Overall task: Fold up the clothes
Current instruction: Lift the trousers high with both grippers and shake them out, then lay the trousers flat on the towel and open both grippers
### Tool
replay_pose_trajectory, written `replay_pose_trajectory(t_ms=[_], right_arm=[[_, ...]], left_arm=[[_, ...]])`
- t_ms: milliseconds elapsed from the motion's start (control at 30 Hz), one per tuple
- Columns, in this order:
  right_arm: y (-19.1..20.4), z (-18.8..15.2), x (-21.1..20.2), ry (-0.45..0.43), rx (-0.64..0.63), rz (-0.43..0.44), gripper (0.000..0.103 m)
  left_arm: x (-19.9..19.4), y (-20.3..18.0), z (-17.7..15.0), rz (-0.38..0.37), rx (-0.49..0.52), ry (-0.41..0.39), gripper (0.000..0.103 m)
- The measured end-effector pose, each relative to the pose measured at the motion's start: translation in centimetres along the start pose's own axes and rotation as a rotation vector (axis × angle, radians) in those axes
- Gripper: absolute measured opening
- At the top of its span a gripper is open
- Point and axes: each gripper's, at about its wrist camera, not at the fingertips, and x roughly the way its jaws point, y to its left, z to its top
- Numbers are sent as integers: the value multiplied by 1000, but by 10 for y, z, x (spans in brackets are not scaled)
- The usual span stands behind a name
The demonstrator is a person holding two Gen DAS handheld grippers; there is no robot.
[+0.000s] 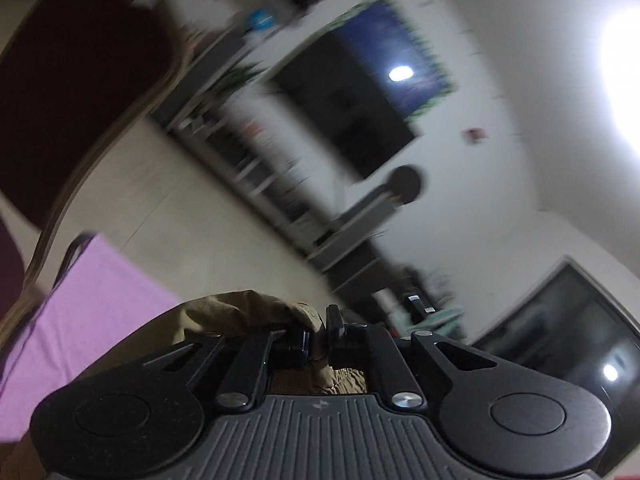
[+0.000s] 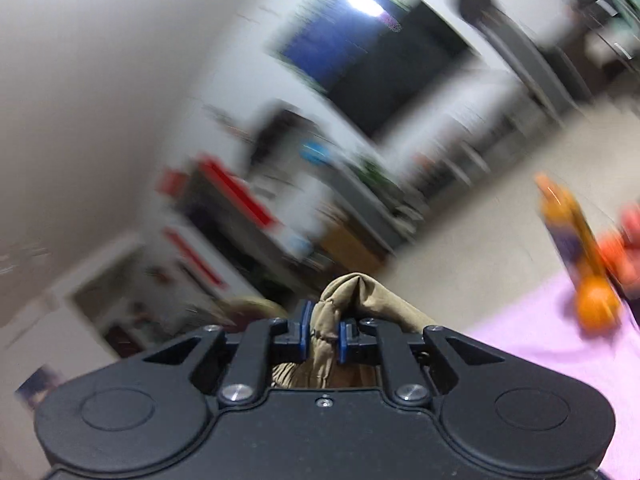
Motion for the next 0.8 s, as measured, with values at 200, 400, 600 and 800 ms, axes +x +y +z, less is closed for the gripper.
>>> replay_pose_trajectory(t_ms=[200,400,600,800], right_arm=[[49,51,10,-174,-201,56,11],[33,34,-70,-225,-345,118,12],[-87,-82,-36,146,-238,-84,12],[-207,-203,10,422,31,-338,11]], left_arm=[[-9,-71,45,-94,259,-197,6],[-40,-54,5,-184,288,-147,9],[26,81,-111,71,77,149,8],[90,188,-199,366,-26,370,8]])
